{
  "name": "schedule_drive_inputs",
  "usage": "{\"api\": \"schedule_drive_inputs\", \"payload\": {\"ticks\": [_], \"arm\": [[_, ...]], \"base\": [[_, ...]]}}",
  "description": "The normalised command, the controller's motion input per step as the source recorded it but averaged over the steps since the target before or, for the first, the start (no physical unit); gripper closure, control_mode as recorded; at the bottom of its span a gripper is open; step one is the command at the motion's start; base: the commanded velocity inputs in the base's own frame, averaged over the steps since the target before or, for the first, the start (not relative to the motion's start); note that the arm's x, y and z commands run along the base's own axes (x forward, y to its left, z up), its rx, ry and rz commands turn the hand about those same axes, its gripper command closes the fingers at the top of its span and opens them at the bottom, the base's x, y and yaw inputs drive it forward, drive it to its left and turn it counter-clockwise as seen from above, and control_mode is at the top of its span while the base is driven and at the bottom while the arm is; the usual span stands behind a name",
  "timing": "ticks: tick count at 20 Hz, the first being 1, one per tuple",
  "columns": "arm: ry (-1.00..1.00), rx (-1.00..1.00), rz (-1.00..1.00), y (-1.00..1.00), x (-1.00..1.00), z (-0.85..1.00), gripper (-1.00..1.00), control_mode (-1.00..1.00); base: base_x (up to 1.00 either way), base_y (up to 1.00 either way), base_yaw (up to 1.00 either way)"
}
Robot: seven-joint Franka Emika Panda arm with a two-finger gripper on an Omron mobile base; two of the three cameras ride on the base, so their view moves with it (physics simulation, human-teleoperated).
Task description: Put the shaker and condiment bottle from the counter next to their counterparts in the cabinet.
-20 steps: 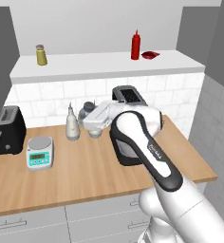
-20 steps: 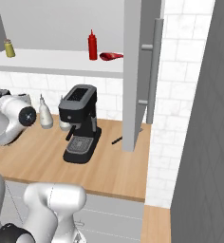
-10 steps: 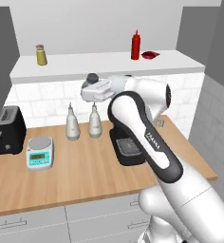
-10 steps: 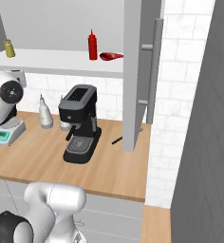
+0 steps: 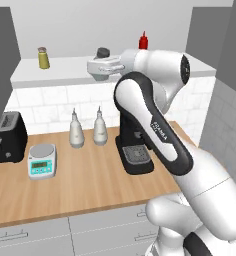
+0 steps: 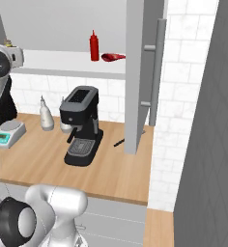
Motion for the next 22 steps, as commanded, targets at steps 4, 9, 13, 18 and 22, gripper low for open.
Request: {"api": "schedule_drive_inputs", "payload": {"ticks": [4, 9, 13, 18, 22], "arm": [[0.15, 0.10, -0.08, -0.12, 0.14, 0.22, 1.00, -1.00], [0.10, 0.05, 0.00, 0.00, 0.04, -0.12, 1.00, -1.00], [0.14, 0.02, 0.02, 0.04, 0.03, -0.34, 1.00, -1.00], [-0.02, 0.00, 0.00, 0.00, 0.21, -0.20, 1.00, -1.00], [-0.10, -0.06, 0.00, 0.00, 0.12, 0.10, 1.00, -1.00]], "base": [[0.00, 0.00, 0.00], [0.00, 0.00, 0.00], [0.00, 0.00, 0.00], [0.00, 0.00, 0.00], [0.00, 0.00, 0.00]]}}
